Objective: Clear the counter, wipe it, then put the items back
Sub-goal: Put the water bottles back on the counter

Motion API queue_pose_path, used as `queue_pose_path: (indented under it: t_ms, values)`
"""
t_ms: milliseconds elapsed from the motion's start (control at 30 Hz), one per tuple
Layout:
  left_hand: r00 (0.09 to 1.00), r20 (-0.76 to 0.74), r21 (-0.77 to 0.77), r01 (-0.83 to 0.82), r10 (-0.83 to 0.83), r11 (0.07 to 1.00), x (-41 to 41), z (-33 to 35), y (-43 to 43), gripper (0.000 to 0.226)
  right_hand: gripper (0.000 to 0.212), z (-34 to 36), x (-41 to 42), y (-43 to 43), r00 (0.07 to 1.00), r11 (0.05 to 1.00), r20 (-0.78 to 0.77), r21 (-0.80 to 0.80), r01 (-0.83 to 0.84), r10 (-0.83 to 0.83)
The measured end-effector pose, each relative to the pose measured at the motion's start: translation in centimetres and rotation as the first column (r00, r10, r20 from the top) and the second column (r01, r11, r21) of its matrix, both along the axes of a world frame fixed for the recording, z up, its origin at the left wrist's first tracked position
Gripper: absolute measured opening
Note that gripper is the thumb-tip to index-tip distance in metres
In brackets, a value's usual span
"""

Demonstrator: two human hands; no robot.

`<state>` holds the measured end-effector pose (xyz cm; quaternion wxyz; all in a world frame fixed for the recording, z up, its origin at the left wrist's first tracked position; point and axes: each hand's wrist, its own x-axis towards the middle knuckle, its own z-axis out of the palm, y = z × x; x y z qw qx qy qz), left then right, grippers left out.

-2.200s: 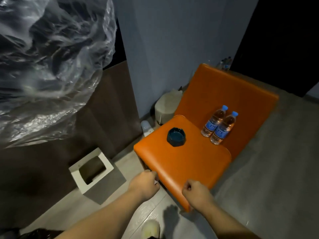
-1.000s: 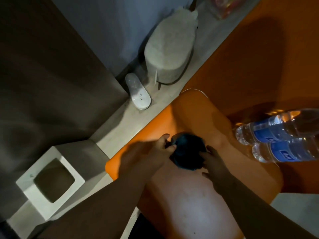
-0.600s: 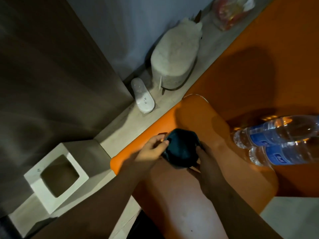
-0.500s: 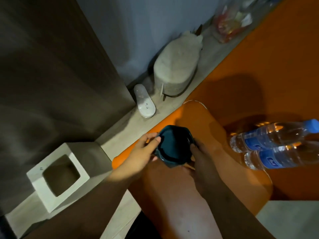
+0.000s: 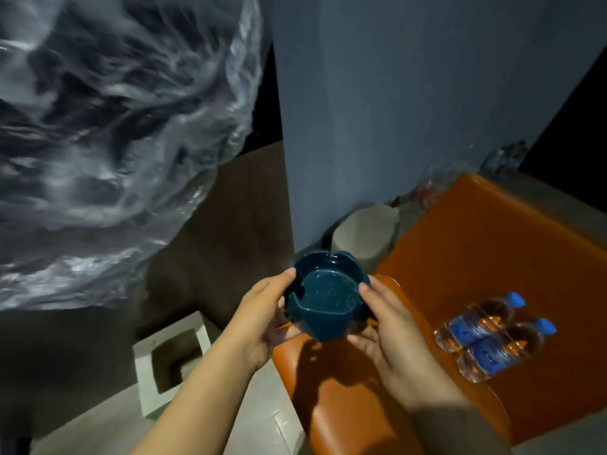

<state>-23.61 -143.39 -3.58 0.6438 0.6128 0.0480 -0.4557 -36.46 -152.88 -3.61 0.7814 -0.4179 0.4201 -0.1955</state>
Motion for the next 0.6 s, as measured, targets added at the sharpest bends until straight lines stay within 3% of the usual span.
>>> queue_pose_path:
  t_ms: [133, 300, 400, 600]
  values:
    - [0.992, 0.036, -0.066, -0.121, 0.124, 0.99, -3.9, 4.6, 7.0, 0.024, 0.03, 4.6, -2.0, 5.7, 0.997, 0.994, 0.0, -0.073, -0.08, 0.08]
    - [0.932, 0.054, -0.116, -0.351, 0.359, 0.929, -8.1, 8.0, 17.4, 0.019, 0.014, 8.1, -2.5, 14.0, 0.962, 0.956, 0.01, -0.107, -0.272, 0.275]
    - [0.86, 0.09, -0.106, -0.494, 0.503, 0.863, -9.8, 9.1, 24.1, 0.021, 0.005, 9.3, -2.1, 20.1, 0.904, 0.897, -0.03, -0.116, -0.427, 0.427]
    - [0.656, 0.148, -0.115, -0.732, 0.74, 0.671, -12.6, 10.0, 38.5, 0.015, 0.011, 9.2, -0.4, 33.8, 0.724, 0.71, -0.082, -0.147, -0.689, 0.685]
